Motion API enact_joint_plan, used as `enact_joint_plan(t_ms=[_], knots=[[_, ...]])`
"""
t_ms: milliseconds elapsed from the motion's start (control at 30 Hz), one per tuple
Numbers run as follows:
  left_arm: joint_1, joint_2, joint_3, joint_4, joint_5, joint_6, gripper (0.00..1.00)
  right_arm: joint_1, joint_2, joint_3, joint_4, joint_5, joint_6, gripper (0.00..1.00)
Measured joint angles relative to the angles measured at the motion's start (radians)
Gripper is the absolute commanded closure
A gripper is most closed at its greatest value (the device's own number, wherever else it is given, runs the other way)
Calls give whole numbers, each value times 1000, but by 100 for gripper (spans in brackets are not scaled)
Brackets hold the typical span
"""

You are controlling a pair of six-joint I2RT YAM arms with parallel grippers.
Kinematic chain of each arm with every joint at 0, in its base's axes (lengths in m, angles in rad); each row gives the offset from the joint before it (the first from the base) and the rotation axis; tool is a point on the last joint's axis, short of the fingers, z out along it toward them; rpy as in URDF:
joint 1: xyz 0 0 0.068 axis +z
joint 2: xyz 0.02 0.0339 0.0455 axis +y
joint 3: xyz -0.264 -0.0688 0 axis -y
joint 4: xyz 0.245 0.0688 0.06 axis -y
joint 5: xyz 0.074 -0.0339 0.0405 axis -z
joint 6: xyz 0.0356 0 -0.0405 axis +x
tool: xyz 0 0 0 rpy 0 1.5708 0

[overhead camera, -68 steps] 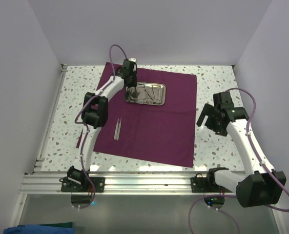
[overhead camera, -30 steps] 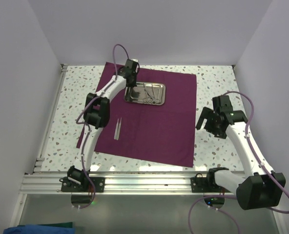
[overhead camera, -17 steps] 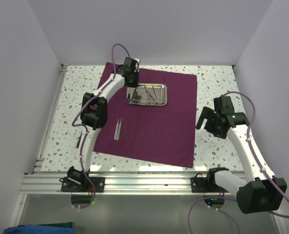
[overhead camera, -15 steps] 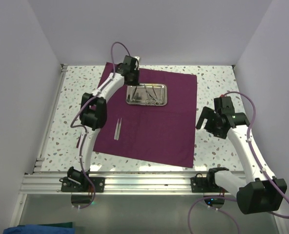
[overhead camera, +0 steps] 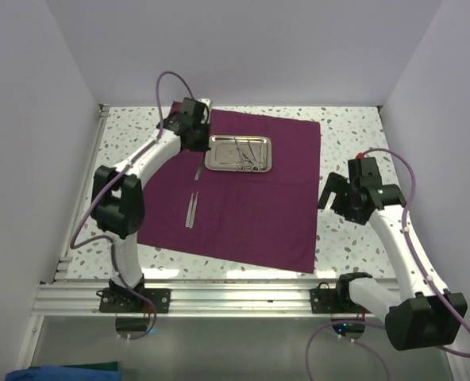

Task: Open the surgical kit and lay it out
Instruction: Pick up the medical item from the container, then place the medical item in the surgical kit, then pick up the medical item from the container.

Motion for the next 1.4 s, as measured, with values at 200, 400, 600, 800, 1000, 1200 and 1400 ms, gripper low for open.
enact_joint_plan(t_ms=[200,400,600,800,1000,1200,1400], knots=[[0,-241,-416,24,-22,-10,100,17,-5,-10,14,-10,0,7],[-3,-320,-620,38,-26,-40,99,18,-1,-17,31,-24,-2,7],[-5,-325,-656,49,-50,-55,28,21,20,-16,58,-28,-3,7],[-5,-320,-573,47,-71,-62,1,27,82,51,90,-63,-3,7],[-5,-283,-393,59,-72,-73,2,118,195,223,181,-82,0,7],[-5,-285,-391,54,-70,-118,0,238,506,529,232,-84,-16,8],[-25,-373,-456,28,-80,-137,1,266,820,811,241,-105,-42,9]])
